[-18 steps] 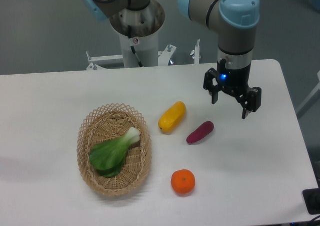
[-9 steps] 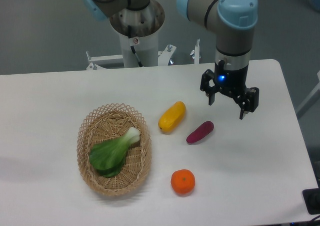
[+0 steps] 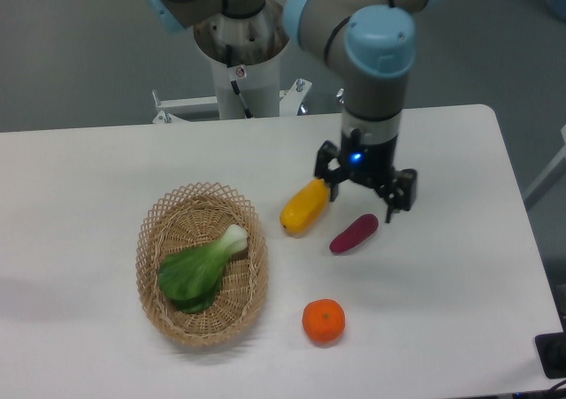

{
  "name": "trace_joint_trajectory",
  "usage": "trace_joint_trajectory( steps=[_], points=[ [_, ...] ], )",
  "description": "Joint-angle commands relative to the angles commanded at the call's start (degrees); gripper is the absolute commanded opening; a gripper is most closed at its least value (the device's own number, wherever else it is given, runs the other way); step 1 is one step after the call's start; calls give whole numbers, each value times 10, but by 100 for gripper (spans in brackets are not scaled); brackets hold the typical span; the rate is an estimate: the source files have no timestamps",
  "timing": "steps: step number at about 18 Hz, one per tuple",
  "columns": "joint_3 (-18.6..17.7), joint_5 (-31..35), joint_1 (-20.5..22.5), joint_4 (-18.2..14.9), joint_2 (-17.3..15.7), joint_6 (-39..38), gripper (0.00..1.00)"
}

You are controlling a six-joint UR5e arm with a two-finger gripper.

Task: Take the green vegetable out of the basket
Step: 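Move the open gripper over the basket and lower onto the bok choy, then close the gripper on the bok choy stem inside the basket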

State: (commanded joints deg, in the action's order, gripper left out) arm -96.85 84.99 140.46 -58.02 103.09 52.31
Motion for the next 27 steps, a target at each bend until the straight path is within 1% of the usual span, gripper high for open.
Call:
trace_joint_trajectory(
  steps=[3, 4, 6, 8, 10, 12, 15, 18, 27],
  points=[
    [-34, 2, -33, 48, 4, -63, 100],
    [-52, 1, -43, 56, -1, -74, 100],
    [-76, 2, -63, 63, -6, -75, 100],
    [-90, 6, -94, 63, -4, -74, 100],
    [-94, 10, -119, 62, 2, -60, 100],
    [-95, 13, -135, 62, 19, -34, 100],
    [-97, 25, -163, 62, 36, -31, 100],
    [-98, 39, -166, 68, 58, -27, 100],
    [-100, 44, -168, 79, 80, -28, 100]
  ],
)
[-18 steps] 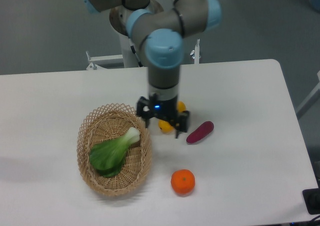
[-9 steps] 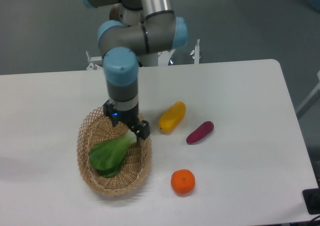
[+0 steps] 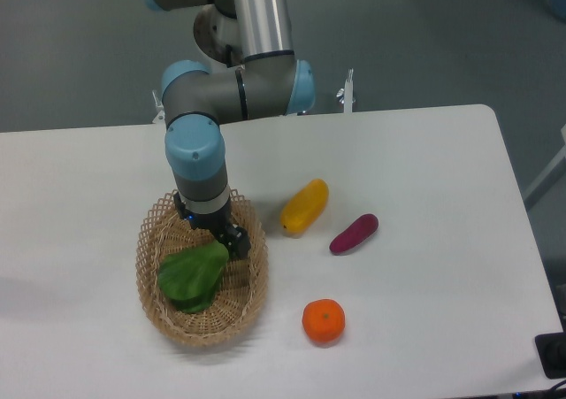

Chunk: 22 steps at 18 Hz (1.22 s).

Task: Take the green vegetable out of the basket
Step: 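Close the gripper on the bok choy stem inside the basket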

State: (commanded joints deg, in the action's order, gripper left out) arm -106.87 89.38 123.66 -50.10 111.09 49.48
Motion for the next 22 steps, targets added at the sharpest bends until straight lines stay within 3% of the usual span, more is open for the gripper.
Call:
trace_joint_trajectory(
  steps=[12, 18, 20, 22],
  points=[
    [1, 5, 0, 10, 16, -6, 99],
    [3, 7, 0, 10, 16, -4, 53],
    [4, 7, 0, 10, 15, -4, 42],
    [4, 5, 0, 10, 15, -4, 38]
  ],
)
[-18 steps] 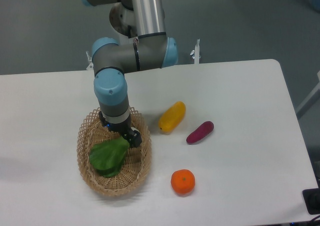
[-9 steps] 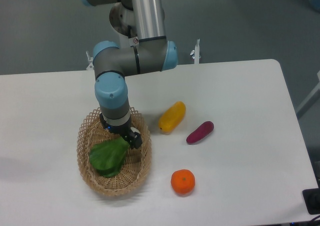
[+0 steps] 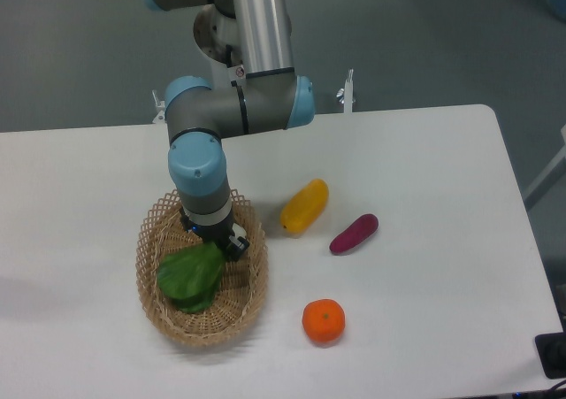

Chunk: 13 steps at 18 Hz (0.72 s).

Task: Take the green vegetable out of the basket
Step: 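Close the gripper on the bok choy stem inside the basket, then lift the bok choy out of the basket and carry it away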

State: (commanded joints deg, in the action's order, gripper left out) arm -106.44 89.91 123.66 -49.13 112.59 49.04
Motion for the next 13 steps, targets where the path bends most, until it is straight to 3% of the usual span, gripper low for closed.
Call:
trace_joint_trajectory(
  steps=[4, 13],
  points=[
    [4, 0, 0, 0, -2, 1, 32],
    [29, -2, 14, -6, -30, 7, 31]
  ],
)
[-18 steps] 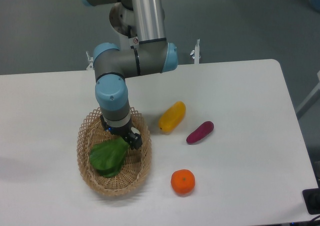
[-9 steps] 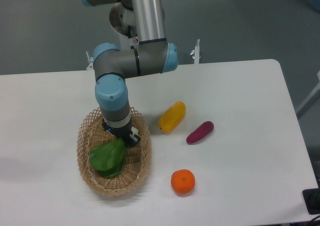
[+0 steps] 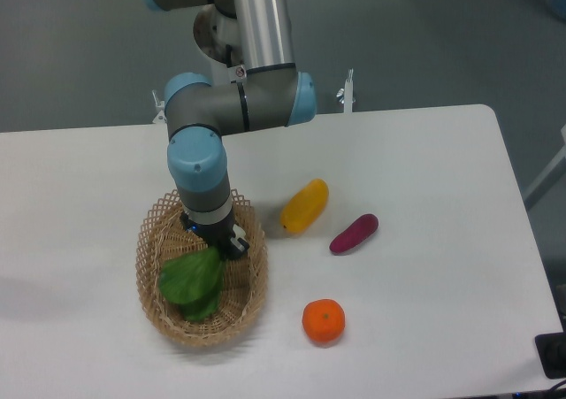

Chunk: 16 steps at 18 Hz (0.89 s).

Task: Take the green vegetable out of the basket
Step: 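Lift the bok choy out of the basket and carry it away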

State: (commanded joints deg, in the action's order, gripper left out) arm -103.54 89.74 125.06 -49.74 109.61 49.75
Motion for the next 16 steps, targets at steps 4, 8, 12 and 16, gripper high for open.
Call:
trace_joint_trajectory(
  steps=[4, 8, 12, 16],
  points=[
    [8, -3, 22, -7, -21, 5, 31],
    [11, -12, 50, -9, -47, 43, 31],
    [37, -47, 94, -45, -60, 75, 31],
    [68, -47, 139, -53, -59, 119, 31]
  ],
)
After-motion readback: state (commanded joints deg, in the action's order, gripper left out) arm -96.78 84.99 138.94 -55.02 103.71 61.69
